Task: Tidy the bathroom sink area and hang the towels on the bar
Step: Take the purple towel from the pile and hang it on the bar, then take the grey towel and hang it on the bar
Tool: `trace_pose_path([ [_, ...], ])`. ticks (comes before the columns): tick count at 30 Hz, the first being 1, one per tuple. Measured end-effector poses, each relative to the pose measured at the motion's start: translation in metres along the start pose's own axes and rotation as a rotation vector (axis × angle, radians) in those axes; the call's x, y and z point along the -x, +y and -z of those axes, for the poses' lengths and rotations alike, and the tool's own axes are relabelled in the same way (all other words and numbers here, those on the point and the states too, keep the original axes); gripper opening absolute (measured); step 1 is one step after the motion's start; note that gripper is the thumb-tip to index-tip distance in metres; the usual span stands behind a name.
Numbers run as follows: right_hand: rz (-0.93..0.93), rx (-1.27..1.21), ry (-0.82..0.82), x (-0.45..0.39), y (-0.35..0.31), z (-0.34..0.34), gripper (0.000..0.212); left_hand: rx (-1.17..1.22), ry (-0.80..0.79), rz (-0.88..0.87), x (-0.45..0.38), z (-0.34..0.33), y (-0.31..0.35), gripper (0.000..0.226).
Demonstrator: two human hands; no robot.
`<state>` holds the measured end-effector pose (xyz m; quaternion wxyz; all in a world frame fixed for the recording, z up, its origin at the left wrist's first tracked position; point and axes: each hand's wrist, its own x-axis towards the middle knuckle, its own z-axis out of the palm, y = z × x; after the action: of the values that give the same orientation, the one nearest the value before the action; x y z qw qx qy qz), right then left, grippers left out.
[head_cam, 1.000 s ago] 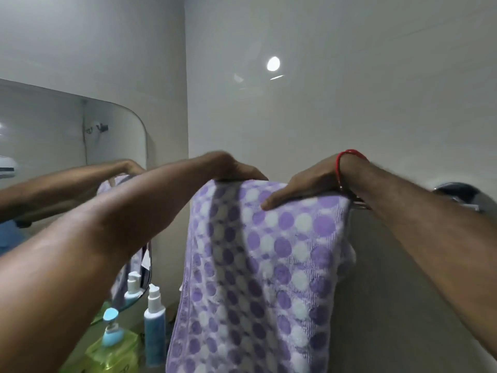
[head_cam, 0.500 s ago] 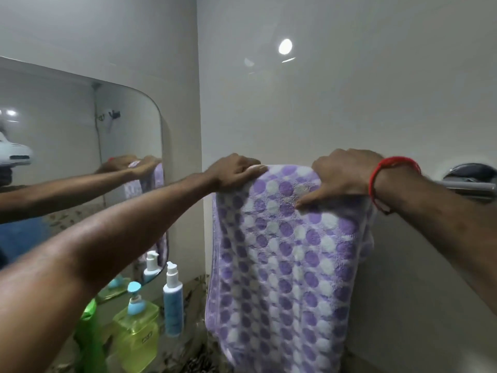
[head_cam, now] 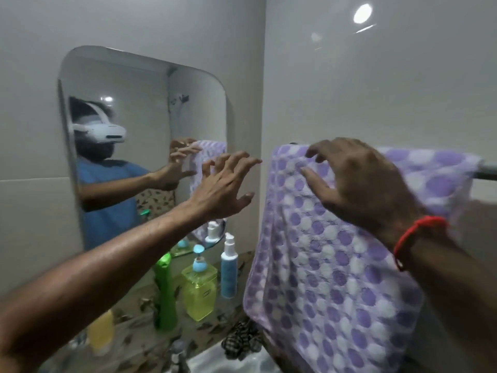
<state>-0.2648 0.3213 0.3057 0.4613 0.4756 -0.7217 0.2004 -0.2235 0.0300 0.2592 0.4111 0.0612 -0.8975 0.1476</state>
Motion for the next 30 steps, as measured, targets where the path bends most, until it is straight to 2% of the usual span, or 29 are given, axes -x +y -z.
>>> trace_pose_path([
  [3,0.043,-0.164,0.023,0.000,-0.039,-0.045,0.028,-0.147,0.018,0.093,0.043,0.023,-0.008,0.071],
  [9,0.137,-0.443,-0.001,0.002,-0.107,-0.126,0.045,-0.327,0.008,0.344,0.138,0.075,-0.026,0.063],
  [14,0.229,-0.703,-0.020,-0.001,-0.172,-0.163,0.063,-0.501,-0.069,0.536,0.210,0.121,-0.044,0.068],
  [20,0.319,-0.955,-0.051,0.007,-0.274,-0.189,0.066,-0.740,-0.093,0.797,0.309,0.175,-0.066,0.072],
  [27,0.477,-1.123,-0.278,0.031,-0.415,-0.198,0.069,-0.721,-0.173,1.377,0.451,0.240,-0.102,0.067],
  [29,0.521,-1.158,-0.349,0.038,-0.457,-0.201,0.070,-0.671,-0.091,1.572,0.485,0.257,-0.120,0.069],
  [30,0.532,-1.185,-0.390,0.041,-0.480,-0.203,0.070,-0.616,0.023,1.681,0.503,0.265,-0.131,0.071],
])
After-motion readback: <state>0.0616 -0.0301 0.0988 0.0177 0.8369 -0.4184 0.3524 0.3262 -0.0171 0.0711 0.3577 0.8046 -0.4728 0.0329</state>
